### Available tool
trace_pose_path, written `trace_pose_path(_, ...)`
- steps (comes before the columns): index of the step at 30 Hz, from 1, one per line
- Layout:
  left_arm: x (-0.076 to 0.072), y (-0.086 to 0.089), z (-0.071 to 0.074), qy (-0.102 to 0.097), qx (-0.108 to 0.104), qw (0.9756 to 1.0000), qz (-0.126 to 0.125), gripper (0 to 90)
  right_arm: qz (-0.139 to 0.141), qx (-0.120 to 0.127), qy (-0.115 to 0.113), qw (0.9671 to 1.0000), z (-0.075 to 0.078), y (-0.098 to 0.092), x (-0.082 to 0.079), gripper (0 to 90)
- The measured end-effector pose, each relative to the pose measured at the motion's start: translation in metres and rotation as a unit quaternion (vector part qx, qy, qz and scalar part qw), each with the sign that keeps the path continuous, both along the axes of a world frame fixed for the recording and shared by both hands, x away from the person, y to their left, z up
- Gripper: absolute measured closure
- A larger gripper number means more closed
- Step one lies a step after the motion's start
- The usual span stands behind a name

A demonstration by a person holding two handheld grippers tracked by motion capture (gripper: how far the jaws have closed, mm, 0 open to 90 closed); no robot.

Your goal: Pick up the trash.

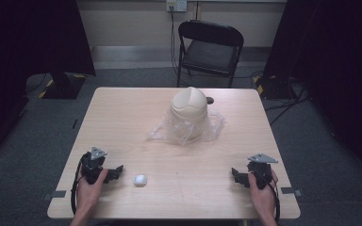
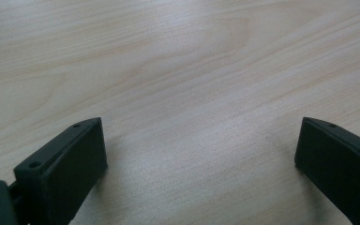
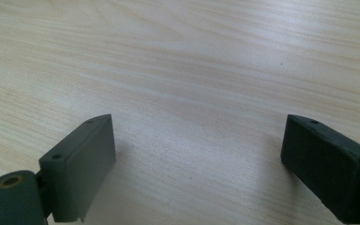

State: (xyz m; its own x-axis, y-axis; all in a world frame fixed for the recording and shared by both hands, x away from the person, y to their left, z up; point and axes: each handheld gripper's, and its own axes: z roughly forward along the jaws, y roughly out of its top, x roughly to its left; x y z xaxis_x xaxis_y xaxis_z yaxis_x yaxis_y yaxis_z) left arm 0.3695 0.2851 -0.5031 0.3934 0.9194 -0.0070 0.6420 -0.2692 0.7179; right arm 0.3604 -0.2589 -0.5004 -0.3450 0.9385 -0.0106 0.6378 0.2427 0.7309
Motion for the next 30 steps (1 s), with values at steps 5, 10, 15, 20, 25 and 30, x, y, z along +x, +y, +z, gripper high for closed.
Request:
trace_pose_path(5, 0.0, 0.0, 0.0, -0.001, 0.002, 1.0, 0.001, 2.4, 0.0, 0.0, 0.0, 1.0, 0.0, 0.0, 0.0, 9.5)
trace_pose_path(10, -0.003, 0.003, 0.001, -0.015, -0.006, 0.9998, 0.009, 12.8, 0.0, -0.001, -0.001, 1.0, 0.0, 0.0, 0.0, 9.6)
trace_pose_path(15, -0.004, 0.004, 0.003, -0.007, -0.01, 0.9999, 0.009, 16.0, 0.0, -0.002, 0.0, 1.0, 0.0, 0.0, 0.0, 9.8)
trace_pose_path(20, -0.002, 0.006, 0.011, -0.006, -0.04, 0.9992, -0.009, 18.6, -0.001, -0.002, 0.0, 1.0, 0.0, 0.0, 0.0, 9.7)
trace_pose_path(25, 0.0, 0.005, 0.019, -0.022, -0.06, 0.9977, -0.024, 19.7, -0.001, -0.002, -0.001, 1.0, 0.0, 0.0, 0.0, 9.7)
trace_pose_path(30, 0.005, -0.001, 0.028, -0.037, -0.08, 0.9949, -0.049, 20.3, -0.001, -0.002, -0.001, 1.0, 0.0, 0.0, 0.0, 9.7)
